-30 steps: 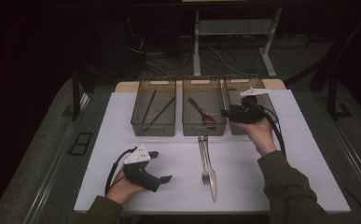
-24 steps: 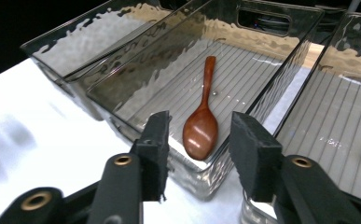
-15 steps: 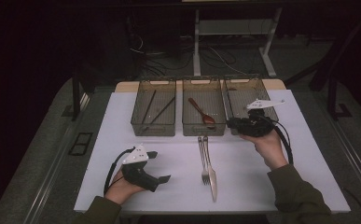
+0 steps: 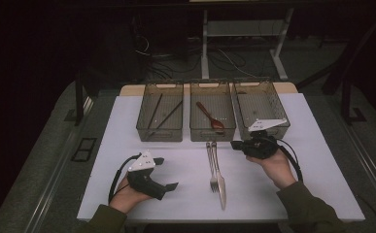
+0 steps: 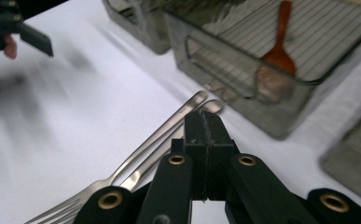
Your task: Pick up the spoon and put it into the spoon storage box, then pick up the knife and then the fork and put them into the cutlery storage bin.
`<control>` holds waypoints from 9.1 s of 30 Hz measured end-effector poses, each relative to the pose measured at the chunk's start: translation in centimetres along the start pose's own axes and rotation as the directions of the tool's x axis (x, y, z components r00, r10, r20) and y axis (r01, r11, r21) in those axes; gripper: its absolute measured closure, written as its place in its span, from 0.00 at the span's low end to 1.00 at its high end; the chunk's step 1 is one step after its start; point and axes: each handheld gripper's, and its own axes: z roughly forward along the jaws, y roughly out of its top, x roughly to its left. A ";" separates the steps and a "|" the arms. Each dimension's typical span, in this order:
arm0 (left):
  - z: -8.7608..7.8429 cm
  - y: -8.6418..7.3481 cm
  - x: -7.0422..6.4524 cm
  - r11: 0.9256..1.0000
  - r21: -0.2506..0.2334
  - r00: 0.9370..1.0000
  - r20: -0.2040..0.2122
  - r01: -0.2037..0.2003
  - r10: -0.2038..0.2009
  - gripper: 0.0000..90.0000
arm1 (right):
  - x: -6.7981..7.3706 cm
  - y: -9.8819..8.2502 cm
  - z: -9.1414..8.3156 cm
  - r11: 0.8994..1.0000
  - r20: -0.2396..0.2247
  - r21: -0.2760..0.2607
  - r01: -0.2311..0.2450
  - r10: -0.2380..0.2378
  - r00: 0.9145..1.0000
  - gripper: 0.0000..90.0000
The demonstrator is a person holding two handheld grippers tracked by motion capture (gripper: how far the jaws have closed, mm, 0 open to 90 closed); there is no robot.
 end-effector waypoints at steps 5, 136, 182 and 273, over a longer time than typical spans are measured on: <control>0.0 0.0 -0.1 1.000 -0.001 1.000 -0.002 -0.002 0.002 0.00 | 1.1 -0.4 0.9 0.999 -0.020 0.031 0.027 -0.026 0.999 0.99; 0.1 0.0 -0.2 1.000 0.005 1.000 0.005 -0.008 0.008 0.00 | 0.4 2.6 7.8 0.723 -0.080 0.644 0.250 -0.261 0.962 0.87; -0.4 -0.1 0.1 1.000 -0.021 1.000 0.011 0.001 -0.001 0.00 | -1.8 2.0 0.9 0.949 -0.078 0.293 0.114 -0.094 0.992 0.87; -0.1 -0.2 -0.1 1.000 -0.018 1.000 0.026 0.006 -0.005 0.00 | -16.9 6.5 0.1 0.995 0.301 0.014 -0.095 0.086 0.950 0.66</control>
